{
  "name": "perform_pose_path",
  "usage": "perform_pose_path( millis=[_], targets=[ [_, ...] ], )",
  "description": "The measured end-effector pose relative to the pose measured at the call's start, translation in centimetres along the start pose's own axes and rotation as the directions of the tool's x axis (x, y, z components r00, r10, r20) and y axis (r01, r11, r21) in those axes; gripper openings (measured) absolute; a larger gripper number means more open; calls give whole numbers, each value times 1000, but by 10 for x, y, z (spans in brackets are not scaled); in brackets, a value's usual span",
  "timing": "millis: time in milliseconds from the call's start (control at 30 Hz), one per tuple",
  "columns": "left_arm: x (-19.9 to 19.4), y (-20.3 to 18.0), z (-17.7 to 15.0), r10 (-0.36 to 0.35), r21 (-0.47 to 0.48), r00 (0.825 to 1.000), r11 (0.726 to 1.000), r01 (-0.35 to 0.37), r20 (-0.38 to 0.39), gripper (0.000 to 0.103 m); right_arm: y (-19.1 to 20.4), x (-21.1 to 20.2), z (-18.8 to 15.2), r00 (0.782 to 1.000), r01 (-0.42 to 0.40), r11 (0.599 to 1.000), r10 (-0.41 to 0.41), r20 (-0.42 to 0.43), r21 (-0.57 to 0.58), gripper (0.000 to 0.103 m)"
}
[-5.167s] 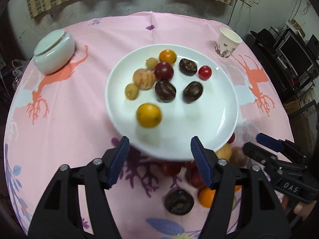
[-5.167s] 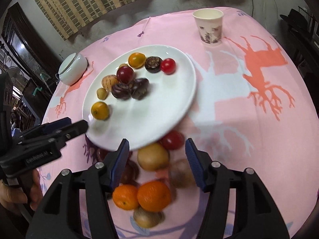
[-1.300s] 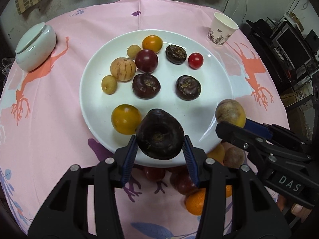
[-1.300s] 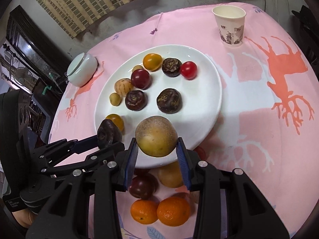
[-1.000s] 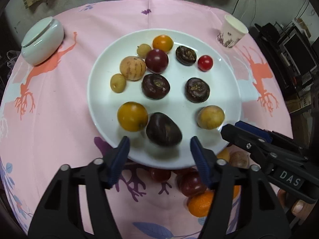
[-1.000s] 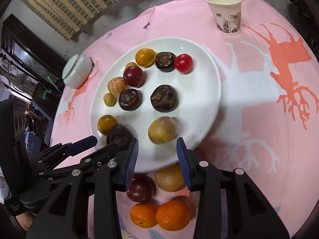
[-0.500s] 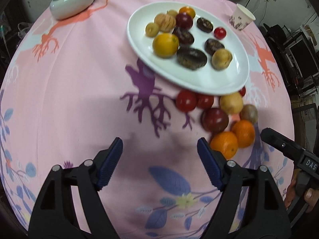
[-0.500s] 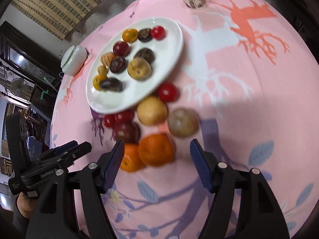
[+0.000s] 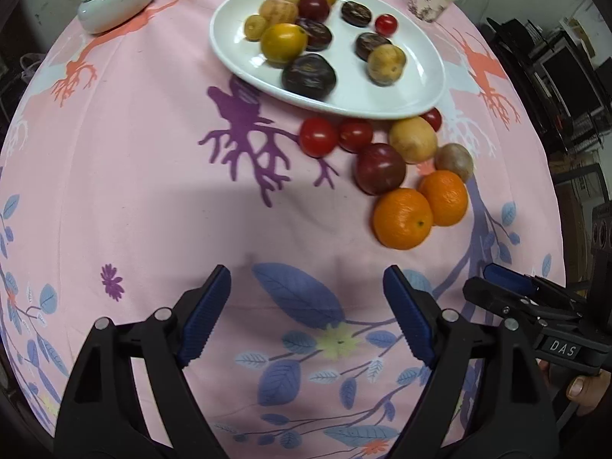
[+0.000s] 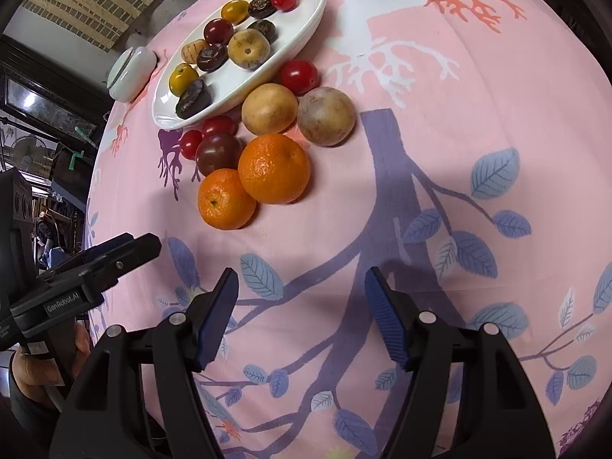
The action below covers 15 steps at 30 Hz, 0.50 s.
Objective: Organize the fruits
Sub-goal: 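Move both grippers back toward the fruit cluster, then move the left gripper to a mandarin orange and grasp it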
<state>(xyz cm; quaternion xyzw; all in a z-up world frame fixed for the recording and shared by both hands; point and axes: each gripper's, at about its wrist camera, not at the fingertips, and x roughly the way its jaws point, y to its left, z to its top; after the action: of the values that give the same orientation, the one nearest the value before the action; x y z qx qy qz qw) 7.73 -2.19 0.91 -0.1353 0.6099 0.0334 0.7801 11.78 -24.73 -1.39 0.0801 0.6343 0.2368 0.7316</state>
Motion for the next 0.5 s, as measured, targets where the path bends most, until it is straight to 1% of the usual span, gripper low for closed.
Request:
perform_pose_path(
  millis=[267,500],
  targets=[
    [14,-29,3,-20,64,999,998,21,-25,84,-11,-1,-4,1000,10,1000,-10,4,26,69],
    [23,-45,11,-21,87,999,996,25,-37,84,-20,-4,-4,999,34,999,-34,4,32,69]
  ],
)
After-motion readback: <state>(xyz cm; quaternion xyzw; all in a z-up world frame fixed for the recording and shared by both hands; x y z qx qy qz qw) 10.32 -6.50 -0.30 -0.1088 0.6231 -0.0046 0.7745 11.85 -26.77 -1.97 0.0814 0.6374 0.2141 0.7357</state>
